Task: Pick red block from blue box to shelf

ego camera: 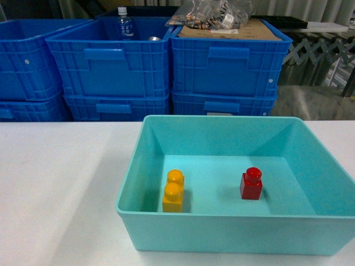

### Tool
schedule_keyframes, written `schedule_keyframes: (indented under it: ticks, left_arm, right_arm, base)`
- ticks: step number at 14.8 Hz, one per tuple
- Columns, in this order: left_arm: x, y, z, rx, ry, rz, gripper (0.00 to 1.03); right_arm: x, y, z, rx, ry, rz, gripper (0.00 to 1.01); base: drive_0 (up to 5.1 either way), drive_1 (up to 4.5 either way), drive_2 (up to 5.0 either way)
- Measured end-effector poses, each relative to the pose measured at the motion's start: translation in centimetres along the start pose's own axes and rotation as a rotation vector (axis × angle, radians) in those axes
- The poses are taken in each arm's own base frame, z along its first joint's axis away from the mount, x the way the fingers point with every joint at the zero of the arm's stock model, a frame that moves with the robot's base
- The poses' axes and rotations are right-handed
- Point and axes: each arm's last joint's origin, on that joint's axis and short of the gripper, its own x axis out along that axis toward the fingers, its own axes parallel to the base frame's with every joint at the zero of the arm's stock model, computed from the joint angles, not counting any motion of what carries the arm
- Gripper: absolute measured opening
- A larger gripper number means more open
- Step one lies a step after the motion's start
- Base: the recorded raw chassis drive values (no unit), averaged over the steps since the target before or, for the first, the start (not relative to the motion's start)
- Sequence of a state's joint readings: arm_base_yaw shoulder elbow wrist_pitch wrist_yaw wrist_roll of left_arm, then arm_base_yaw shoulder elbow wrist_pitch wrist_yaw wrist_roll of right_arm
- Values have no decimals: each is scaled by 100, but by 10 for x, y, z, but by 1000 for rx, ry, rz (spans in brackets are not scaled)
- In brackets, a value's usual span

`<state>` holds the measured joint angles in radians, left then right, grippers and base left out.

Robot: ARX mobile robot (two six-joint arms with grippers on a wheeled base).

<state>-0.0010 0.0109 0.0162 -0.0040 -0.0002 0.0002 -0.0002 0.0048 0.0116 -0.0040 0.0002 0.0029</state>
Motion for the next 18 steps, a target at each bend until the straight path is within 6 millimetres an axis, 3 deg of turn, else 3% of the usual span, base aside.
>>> schedule_keyframes:
  ticks: [3,6,10,12,14,18]
  left_arm:
    - [0,0,0,0,0,0,98]
    - [0,0,0,0,0,0,98]
    - [0,0,0,0,0,0,98]
    - [0,0,0,0,0,0,98]
    - [0,0,0,0,0,0,98]
    - [0,0,0,0,0,0,98]
  right_arm:
    - [10,10,0,-52,159,75,98]
    - [38,29,33,-50,124,131,98]
    - [128,72,36,-39,324,167,98]
    - [188,104,7,-45,544,171,98]
    - [225,121,-22,-56,687,144,98]
    - [255,131,-48,-78,776,85,98]
  base:
    - [0,0,0]
    - [0,0,0]
    - [0,0,0]
    - [0,0,0]
    - [0,0,0]
    - [0,0,0]
